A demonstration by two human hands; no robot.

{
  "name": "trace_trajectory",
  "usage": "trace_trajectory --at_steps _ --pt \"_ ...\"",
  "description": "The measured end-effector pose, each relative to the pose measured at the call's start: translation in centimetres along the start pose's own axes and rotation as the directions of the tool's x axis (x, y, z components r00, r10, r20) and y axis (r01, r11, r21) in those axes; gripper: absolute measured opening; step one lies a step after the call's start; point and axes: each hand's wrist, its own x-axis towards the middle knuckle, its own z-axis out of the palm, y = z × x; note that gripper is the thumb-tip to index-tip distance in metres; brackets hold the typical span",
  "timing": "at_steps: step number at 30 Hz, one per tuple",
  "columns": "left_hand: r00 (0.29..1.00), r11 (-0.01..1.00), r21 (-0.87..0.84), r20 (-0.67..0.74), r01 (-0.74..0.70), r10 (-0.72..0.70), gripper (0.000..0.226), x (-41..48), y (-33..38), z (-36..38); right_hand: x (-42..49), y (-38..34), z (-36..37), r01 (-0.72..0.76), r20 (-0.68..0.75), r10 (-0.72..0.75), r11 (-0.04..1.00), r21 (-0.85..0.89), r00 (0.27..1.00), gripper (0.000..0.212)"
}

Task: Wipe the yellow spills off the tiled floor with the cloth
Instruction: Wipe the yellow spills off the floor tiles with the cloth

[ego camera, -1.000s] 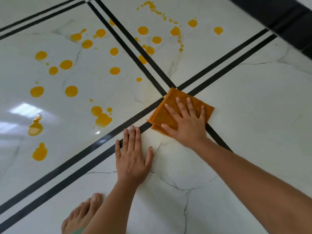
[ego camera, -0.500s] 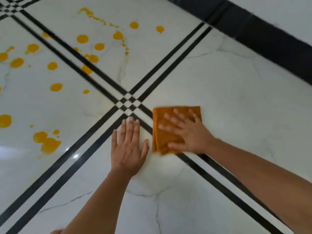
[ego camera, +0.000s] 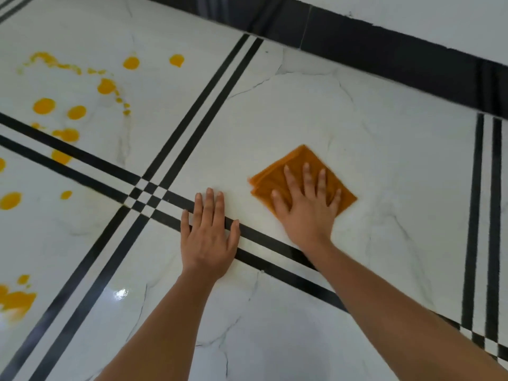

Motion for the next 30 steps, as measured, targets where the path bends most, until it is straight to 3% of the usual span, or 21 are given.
trace_trajectory --at_steps 2,5,7,9,12,14,16,18,22,25,27,30 --pt "1.000 1.000 -0.001 -0.013 -0.014 0.014 0.067 0.3 0.4 -0.1 -2.0 0.8 -0.4 0.156 0.036 -0.155 0.987 -0.034 0.987 0.063" --pt "0.996 0.996 0.018 -0.015 -0.082 0.083 0.069 2.0 2.2 0.0 3.6 2.6 -1.3 0.323 0.160 -0.316 0.946 -0.026 0.935 0.066" --pt "0.995 0.995 0.026 -0.004 -0.101 0.101 0.070 3.7 3.7 0.2 8.6 3.5 -1.4 0.262 0.169 -0.256 0.965 -0.013 0.952 0.063" --pt "0.995 0.995 0.021 0.008 -0.097 0.097 0.066 5.3 5.1 0.3 11.6 4.7 -1.5 0.103 0.155 -0.103 0.995 0.008 0.983 0.062" --pt "0.996 0.996 0.004 0.025 -0.084 0.084 0.063 6.2 6.5 0.1 10.9 6.2 -1.3 -0.135 0.087 0.131 0.990 0.048 0.988 0.062" --pt "0.998 0.999 0.000 0.033 -0.051 0.051 0.063 5.5 6.3 -0.1 7.7 6.0 -1.2 -0.199 0.064 0.196 0.979 0.045 0.979 0.063" --pt "1.000 1.000 -0.006 0.017 -0.007 0.008 0.063 4.0 5.5 -0.3 3.2 4.7 -0.8 -0.123 0.019 0.123 0.992 0.020 0.992 0.064" --pt "0.998 0.999 -0.019 -0.032 0.045 -0.045 0.065 2.0 4.2 -0.4 -1.4 2.6 -0.5 0.038 0.015 -0.038 0.999 0.020 0.999 0.064" --pt "0.982 0.983 -0.020 -0.047 0.182 -0.183 0.068 -3.7 0.4 -0.4 -1.6 -0.7 -0.8 0.341 0.120 -0.342 0.940 0.022 0.932 0.063" --pt "0.960 0.961 -0.038 -0.036 0.275 -0.276 0.069 -7.1 -2.6 -0.3 1.2 -2.3 -0.8 0.240 0.160 -0.243 0.970 0.043 0.957 0.061" --pt "0.948 0.949 -0.033 -0.052 0.312 -0.314 0.070 -8.8 -4.5 -0.1 -1.8 -4.6 -0.2 0.216 0.144 -0.224 0.974 0.066 0.964 0.062" --pt "0.937 0.939 -0.059 -0.076 0.338 -0.342 0.076 -11.0 -6.6 0.1 -8.0 -8.5 0.3 0.554 0.227 -0.551 0.831 0.058 0.803 0.066"
